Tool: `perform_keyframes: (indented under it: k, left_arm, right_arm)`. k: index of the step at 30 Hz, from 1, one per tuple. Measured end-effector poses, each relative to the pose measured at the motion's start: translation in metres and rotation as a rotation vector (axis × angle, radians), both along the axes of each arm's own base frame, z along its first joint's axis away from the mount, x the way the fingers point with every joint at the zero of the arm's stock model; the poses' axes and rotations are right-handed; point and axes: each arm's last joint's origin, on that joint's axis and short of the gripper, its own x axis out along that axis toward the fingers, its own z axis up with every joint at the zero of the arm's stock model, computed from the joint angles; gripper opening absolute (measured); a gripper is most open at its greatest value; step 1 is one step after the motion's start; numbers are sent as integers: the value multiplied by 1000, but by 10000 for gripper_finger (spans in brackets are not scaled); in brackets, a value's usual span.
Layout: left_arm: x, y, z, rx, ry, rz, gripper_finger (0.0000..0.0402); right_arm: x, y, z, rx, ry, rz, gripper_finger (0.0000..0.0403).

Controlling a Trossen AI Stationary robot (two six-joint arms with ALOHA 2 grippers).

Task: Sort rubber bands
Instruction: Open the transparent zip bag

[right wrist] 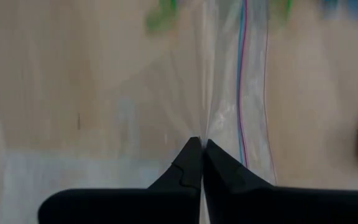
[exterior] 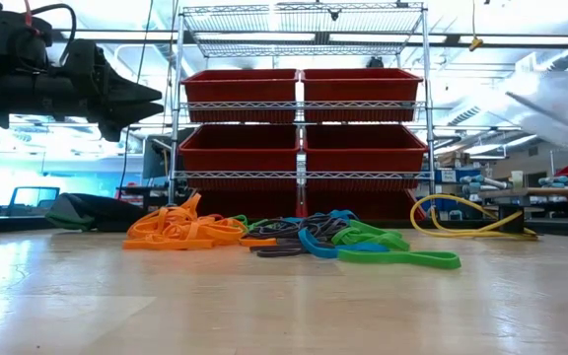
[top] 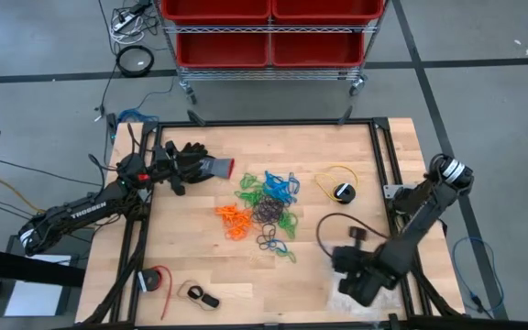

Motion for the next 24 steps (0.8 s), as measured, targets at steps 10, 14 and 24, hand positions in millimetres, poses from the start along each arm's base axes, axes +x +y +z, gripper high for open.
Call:
perform_keyframes:
  k: [10, 14, 24]
  left_arm:
    - [0, 0, 0, 0, 0, 1, 182]
    - [0, 0, 0, 0, 0, 0, 182]
    - [0, 0, 0, 0, -1, 0, 182]
  right_arm:
    - [131, -69, 46, -67, -604, 398, 0]
    - [155, -118, 56, 26, -846, 520, 0]
    - [135, -198, 24, 278, -1221, 666, 0]
